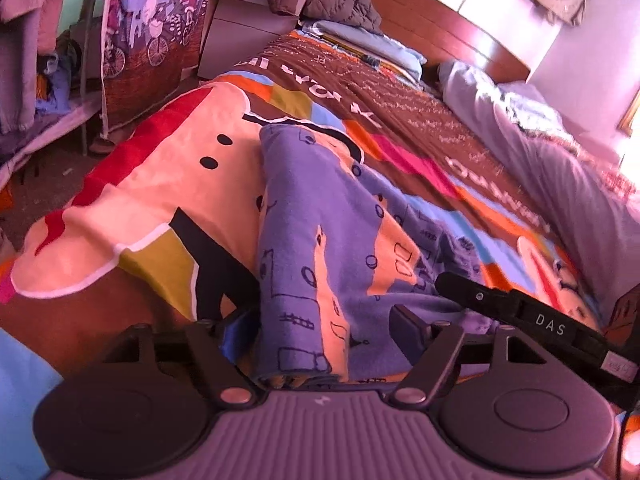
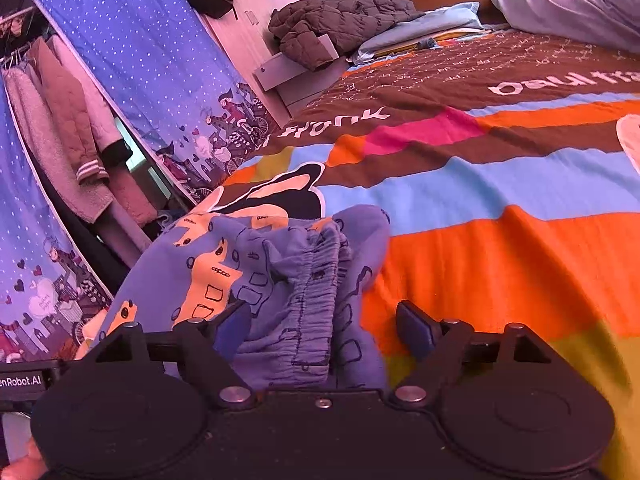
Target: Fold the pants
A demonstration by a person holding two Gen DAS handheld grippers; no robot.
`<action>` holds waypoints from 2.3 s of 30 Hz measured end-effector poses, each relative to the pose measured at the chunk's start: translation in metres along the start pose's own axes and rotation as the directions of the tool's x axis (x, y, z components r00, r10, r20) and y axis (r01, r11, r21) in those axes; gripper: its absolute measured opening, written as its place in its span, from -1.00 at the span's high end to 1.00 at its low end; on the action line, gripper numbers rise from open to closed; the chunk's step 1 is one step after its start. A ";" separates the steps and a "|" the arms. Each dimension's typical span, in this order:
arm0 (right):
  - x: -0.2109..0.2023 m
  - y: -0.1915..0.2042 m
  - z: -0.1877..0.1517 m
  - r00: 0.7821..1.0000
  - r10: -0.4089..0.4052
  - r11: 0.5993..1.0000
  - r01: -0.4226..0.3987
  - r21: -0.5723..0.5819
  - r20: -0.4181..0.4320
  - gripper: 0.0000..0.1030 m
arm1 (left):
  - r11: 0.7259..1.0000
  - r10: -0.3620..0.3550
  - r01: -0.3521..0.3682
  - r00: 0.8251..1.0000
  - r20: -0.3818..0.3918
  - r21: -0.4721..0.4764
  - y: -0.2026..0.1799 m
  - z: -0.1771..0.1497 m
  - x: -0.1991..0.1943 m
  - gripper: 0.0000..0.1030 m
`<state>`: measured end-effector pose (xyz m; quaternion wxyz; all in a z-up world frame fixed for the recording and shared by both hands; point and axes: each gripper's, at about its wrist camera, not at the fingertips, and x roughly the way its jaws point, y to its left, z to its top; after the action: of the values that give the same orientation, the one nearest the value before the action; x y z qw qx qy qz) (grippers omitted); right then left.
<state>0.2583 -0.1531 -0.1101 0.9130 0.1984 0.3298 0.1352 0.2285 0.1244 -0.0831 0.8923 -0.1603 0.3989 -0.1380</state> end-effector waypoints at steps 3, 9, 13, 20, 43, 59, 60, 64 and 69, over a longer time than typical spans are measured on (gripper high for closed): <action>-0.004 -0.007 0.003 1.000 0.019 0.999 -0.019 0.046 -0.004 -0.64 | 0.997 -0.049 0.050 0.999 0.009 -0.060 0.010 -0.001 -0.004 -0.64; -0.050 0.005 0.002 0.974 -0.223 0.975 0.223 0.028 0.032 -0.98 | 0.992 -0.003 0.009 0.999 0.050 -0.124 0.013 -0.020 -0.031 -0.68; -0.104 0.017 -0.011 0.956 -0.249 0.968 0.248 0.025 0.156 -0.98 | 0.984 0.147 -0.132 0.981 0.128 -0.118 -0.010 -0.042 -0.060 -0.88; -0.161 0.042 -0.047 0.956 -0.196 0.975 0.213 -0.061 0.219 -0.99 | 0.970 0.229 -0.208 0.956 0.185 -0.126 -0.047 -0.070 -0.105 -0.99; -0.258 0.059 -0.087 0.934 -0.079 0.963 0.162 -0.214 0.349 -0.99 | 0.856 0.407 -0.499 0.810 0.422 0.132 -0.137 -0.134 -0.187 -0.99; -0.256 0.060 -0.092 0.939 -0.096 0.958 0.178 -0.227 0.331 -0.99 | 0.874 0.399 -0.475 0.820 0.411 0.100 -0.125 -0.138 -0.188 -0.99; -0.256 0.060 -0.093 0.939 -0.096 0.957 0.178 -0.228 0.330 -0.99 | 0.875 0.398 -0.474 0.822 0.408 0.099 -0.124 -0.138 -0.188 -0.99; -0.255 0.060 -0.093 0.940 -0.095 0.957 0.177 -0.229 0.329 -0.99 | 0.879 0.398 -0.467 0.829 0.394 0.094 -0.123 -0.139 -0.188 -0.99; -0.254 0.059 -0.093 0.940 -0.098 0.958 0.178 -0.226 0.327 -0.99 | 0.879 0.402 -0.468 0.830 0.387 0.090 -0.122 -0.142 -0.188 -0.99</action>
<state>0.0006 -0.1713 -0.0092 0.9786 0.0755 0.1746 0.0781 -0.0139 0.0583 0.0013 0.9681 -0.0056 0.2419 0.0655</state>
